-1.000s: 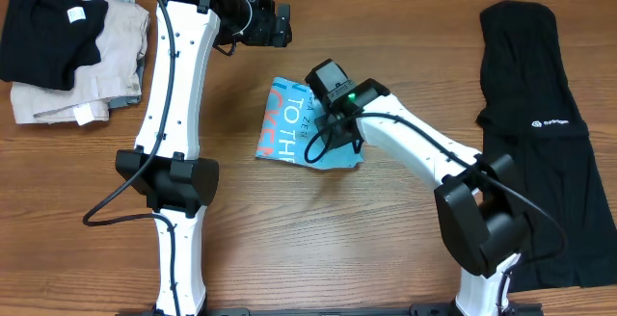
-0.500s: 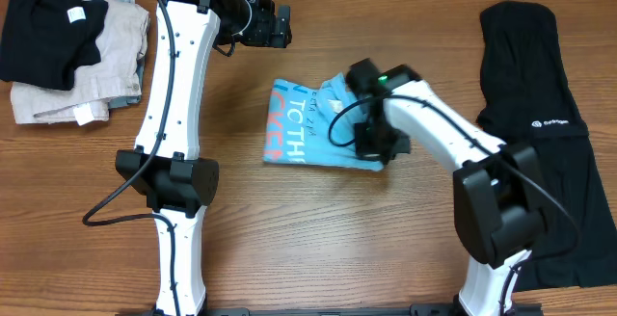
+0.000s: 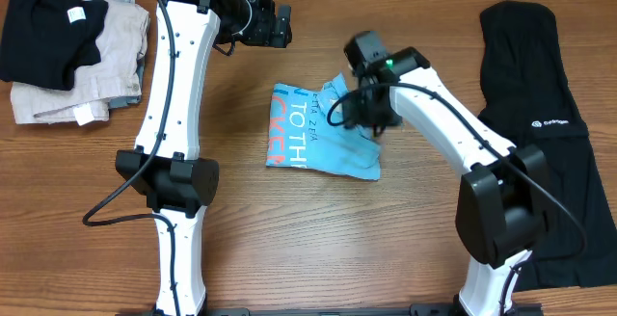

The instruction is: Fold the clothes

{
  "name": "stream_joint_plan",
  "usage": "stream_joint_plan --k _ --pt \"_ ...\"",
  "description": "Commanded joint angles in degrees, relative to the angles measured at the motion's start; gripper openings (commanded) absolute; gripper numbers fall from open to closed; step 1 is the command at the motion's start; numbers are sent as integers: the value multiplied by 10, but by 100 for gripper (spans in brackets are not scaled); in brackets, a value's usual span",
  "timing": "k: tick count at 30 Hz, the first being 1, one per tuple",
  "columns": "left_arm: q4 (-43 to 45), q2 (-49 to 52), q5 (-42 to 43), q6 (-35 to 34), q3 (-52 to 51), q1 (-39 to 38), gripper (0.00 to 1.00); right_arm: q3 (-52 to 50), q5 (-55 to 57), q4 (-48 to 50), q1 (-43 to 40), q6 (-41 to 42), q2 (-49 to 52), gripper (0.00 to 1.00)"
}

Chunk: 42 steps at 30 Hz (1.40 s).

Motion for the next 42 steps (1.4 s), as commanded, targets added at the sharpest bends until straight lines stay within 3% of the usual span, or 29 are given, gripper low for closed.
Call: stream_joint_plan --k 1,4,9,16,17,19,21,25,29,31,32,37,42 --pt "3 1 -16 13 4 -2 96 9 -5 40 21 -77 -10 67" --pt "2 4 -16 13 4 -2 96 9 -3 81 31 -107 13 67" --pt "2 4 -16 13 4 0 96 9 -3 115 37 -164 54 58" --pt "10 5 -16 13 4 -5 96 9 -3 153 37 -187 64 50" --pt "12 5 -16 13 4 -5 96 9 -4 157 37 -187 68 46" --pt "12 5 -16 13 4 -5 96 9 -5 159 37 -187 73 17" --pt "11 5 -16 13 4 -5 97 9 -15 158 37 -186 80 9" --pt "12 5 -16 13 4 -5 97 6 -35 154 40 -180 91 14" --pt "18 5 -16 13 4 -7 97 6 -33 151 40 -180 92 35" --pt "18 5 -16 13 4 -7 97 6 -33 155 40 -179 92 53" --pt "18 5 -15 13 4 -7 97 6 -33 155 39 -178 92 55" --pt "17 5 -13 13 4 -7 97 6 -7 163 31 -175 92 42" --pt "12 5 -11 13 4 -7 97 6 38 181 7 -136 92 37"
